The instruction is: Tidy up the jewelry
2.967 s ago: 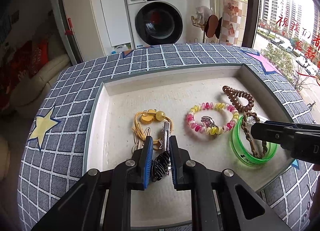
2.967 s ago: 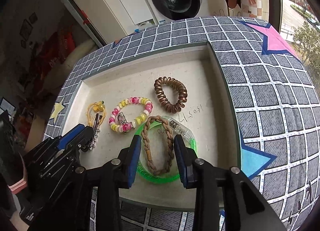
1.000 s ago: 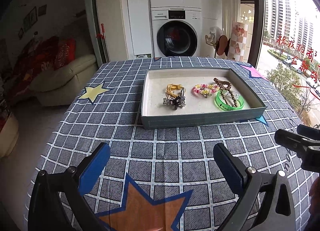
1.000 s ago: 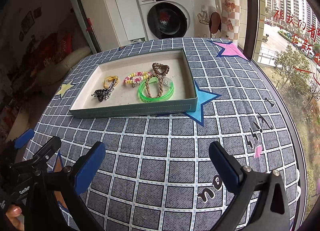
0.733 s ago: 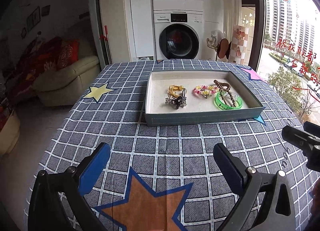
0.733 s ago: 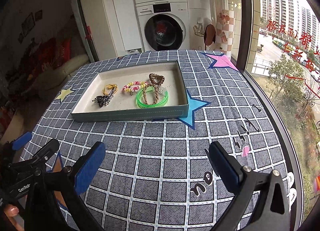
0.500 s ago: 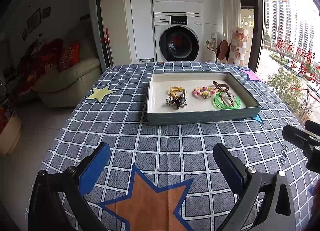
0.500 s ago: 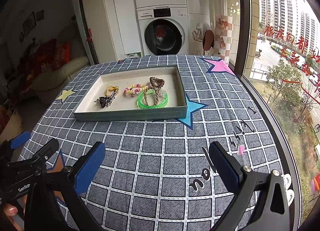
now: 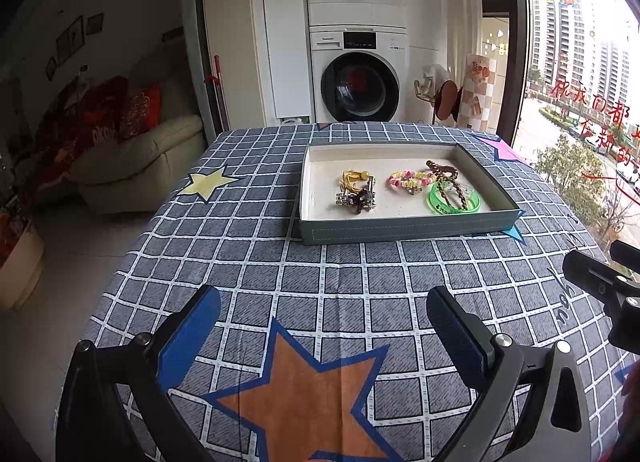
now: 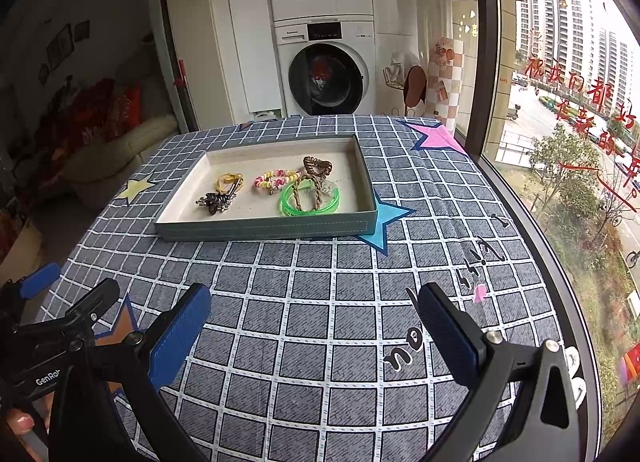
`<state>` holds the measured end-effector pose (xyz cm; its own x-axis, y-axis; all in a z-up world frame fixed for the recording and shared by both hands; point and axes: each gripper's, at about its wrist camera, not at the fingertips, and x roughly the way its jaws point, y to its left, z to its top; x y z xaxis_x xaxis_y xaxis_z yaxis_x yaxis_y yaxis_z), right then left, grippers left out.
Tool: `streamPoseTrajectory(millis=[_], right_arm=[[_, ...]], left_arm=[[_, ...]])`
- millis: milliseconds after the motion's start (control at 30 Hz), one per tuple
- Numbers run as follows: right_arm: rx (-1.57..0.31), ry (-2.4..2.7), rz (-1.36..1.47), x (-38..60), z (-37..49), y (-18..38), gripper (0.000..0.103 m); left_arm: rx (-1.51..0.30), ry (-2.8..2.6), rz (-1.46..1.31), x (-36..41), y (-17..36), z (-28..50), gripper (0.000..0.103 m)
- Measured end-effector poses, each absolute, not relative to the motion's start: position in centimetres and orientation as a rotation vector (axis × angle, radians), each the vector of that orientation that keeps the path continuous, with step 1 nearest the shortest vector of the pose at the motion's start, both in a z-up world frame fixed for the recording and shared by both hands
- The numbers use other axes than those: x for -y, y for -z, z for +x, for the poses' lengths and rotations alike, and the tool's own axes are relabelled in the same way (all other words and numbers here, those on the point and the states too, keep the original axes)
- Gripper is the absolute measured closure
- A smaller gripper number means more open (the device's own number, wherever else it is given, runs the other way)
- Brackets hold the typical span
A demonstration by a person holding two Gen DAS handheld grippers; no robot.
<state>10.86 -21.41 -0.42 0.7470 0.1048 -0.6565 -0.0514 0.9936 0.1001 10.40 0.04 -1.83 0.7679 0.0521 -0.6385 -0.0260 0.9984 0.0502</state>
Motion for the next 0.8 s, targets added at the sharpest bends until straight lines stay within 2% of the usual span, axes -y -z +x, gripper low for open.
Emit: streamPoseTrajectory(millis=[800], right_arm=[[-0.715,-0.087,0.071,21.30,10.71,0.13,0.000]], left_arm=[[-0.690,-0.047,0.051,0.18,1.64,10.24,0.000]])
